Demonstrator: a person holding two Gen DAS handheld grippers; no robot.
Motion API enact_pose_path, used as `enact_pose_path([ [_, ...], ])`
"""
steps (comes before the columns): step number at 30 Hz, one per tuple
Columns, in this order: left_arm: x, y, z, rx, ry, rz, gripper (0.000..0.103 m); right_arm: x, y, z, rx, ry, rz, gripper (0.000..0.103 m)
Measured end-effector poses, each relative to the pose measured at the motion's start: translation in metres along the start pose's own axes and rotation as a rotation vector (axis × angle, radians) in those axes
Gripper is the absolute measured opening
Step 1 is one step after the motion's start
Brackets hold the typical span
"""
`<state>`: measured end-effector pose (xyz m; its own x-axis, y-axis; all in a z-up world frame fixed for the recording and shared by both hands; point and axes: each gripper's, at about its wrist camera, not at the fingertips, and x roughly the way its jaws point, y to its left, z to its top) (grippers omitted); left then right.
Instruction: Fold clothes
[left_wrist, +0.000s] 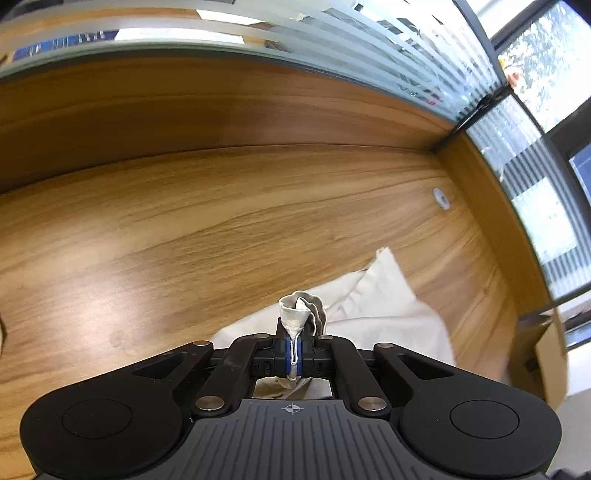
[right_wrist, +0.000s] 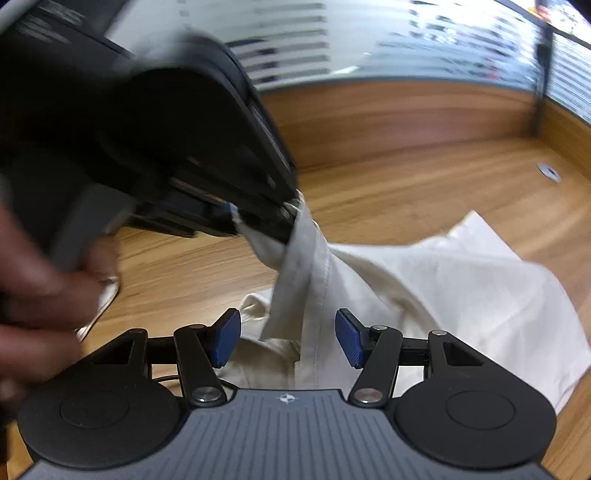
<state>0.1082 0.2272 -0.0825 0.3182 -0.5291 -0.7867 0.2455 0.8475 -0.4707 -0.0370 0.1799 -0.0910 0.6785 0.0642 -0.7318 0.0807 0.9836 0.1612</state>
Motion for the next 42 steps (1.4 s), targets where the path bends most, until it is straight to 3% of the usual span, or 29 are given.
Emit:
enact_pose_path([
  [10,-0.002,0.001,0.004,0.004,0.032,-0.026,0.005,0.026,0.017,-0.01,-0.021,-0.029,-0.118,0.062],
  [12,-0.003,0.002,0.004,0.005,0.035,-0.031,0.005,0.027,0.014,-0.01,-0.01,-0.037,-0.125,0.05],
  [14,-0.003,0.002,0.005,0.012,0.033,-0.033,0.005,0.026,0.011,-0.01,-0.007,-0.032,-0.119,0.026],
  [16,-0.003,0.003,0.005,0.027,0.031,-0.032,0.005,0.024,0.006,-0.01,-0.008,-0.023,-0.107,0.014],
  [19,-0.003,0.001,0.004,0.078,0.027,-0.026,0.005,0.008,-0.001,-0.012,-0.049,-0.027,-0.1,0.007],
  [22,-0.003,0.0,0.0,0.146,0.026,-0.021,0.005,-0.012,-0.006,-0.013,-0.118,-0.031,-0.103,0.006],
  [25,-0.003,0.0,-0.004,0.192,0.033,-0.026,0.005,-0.024,-0.007,-0.013,-0.191,-0.026,-0.109,0.006],
  [28,-0.002,0.01,-0.006,0.148,0.042,-0.037,0.005,-0.029,-0.003,-0.013,-0.262,-0.02,-0.106,0.007],
  [30,0.0,0.019,-0.007,0.105,0.039,-0.039,0.006,-0.026,0.002,-0.014,-0.309,-0.009,-0.093,0.013],
  [32,0.004,0.029,-0.008,0.053,0.031,-0.039,0.007,-0.023,0.007,-0.015,-0.345,0.012,-0.06,0.055],
  [33,0.006,0.034,-0.009,0.027,0.026,-0.039,0.008,-0.026,0.007,-0.016,-0.348,0.015,-0.039,0.06],
  [37,0.012,0.046,-0.012,-0.02,0.001,-0.026,0.017,-0.04,-0.001,-0.017,-0.334,0.038,0.037,0.062],
  [42,0.009,0.06,-0.023,-0.069,-0.033,-0.063,0.033,-0.063,-0.028,-0.025,-0.273,0.079,0.051,0.063],
])
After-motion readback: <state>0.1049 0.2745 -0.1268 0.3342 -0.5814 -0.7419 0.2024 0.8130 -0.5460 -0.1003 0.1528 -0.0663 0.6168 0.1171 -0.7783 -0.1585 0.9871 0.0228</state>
